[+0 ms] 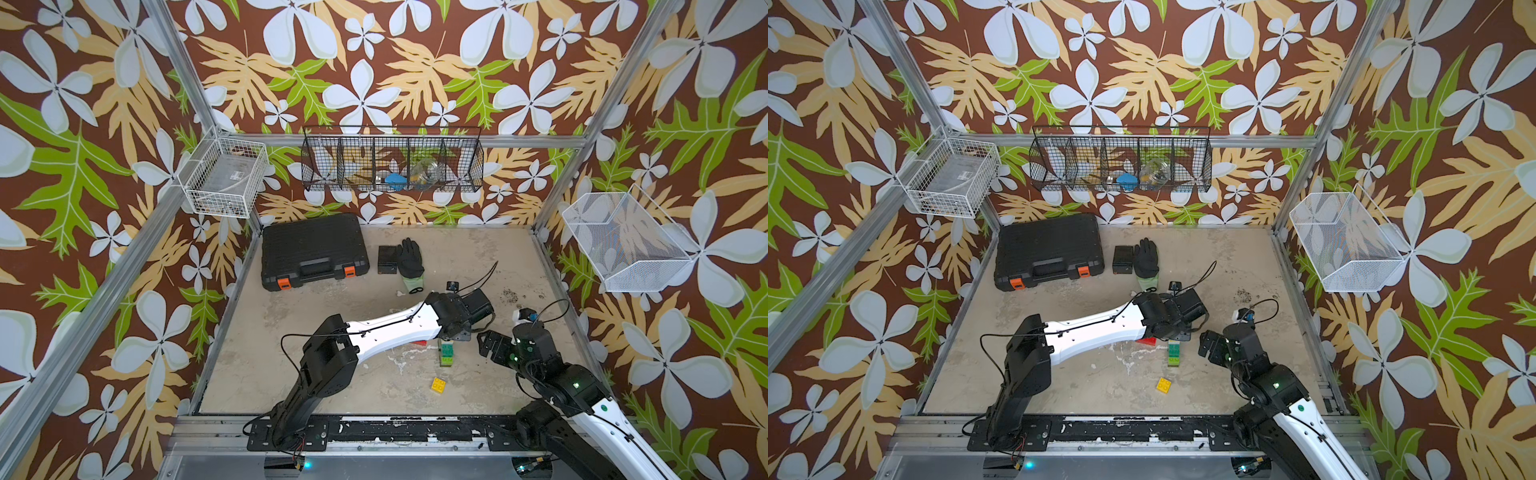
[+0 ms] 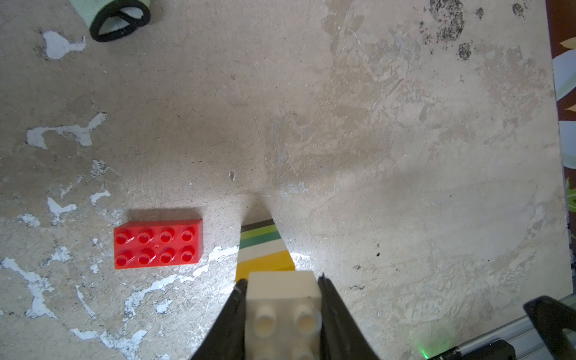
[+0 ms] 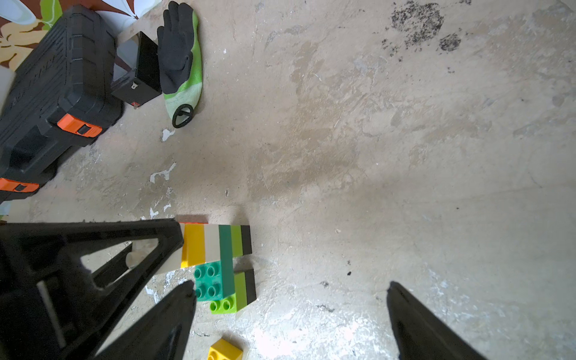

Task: Assemble a giraffe with lego
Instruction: Assemble the lego brick with the lego brick.

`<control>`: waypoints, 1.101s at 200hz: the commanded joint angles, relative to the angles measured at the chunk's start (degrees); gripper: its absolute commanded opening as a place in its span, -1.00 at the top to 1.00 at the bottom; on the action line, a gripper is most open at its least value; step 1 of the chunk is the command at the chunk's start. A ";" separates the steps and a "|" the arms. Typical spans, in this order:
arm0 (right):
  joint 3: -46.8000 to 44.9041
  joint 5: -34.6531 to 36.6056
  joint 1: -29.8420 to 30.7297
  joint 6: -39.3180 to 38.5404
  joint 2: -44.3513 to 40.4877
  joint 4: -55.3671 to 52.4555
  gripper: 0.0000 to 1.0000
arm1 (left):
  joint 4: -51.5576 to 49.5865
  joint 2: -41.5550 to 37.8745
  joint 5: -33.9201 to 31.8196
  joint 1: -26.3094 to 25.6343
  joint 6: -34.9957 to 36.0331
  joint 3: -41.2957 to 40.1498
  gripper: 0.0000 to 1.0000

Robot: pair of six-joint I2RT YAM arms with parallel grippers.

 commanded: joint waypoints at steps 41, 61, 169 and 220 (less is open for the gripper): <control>0.48 1.48 -0.16 -0.55 -0.44 0.21 -0.94 | -5.22 1.30 -2.16 -1.37 -3.82 1.25 1.00; 0.79 1.33 -0.28 -1.19 -0.44 0.21 -0.94 | -5.82 0.82 -4.41 -1.63 -5.62 1.25 1.00; 3.09 -0.73 -0.94 -5.99 -1.49 -0.31 -0.95 | -6.18 2.83 -6.66 -1.63 -10.15 5.53 1.00; 3.17 -0.97 -1.31 -6.98 -1.59 -0.08 -0.95 | -7.94 3.74 -6.71 -1.60 -10.37 6.34 1.00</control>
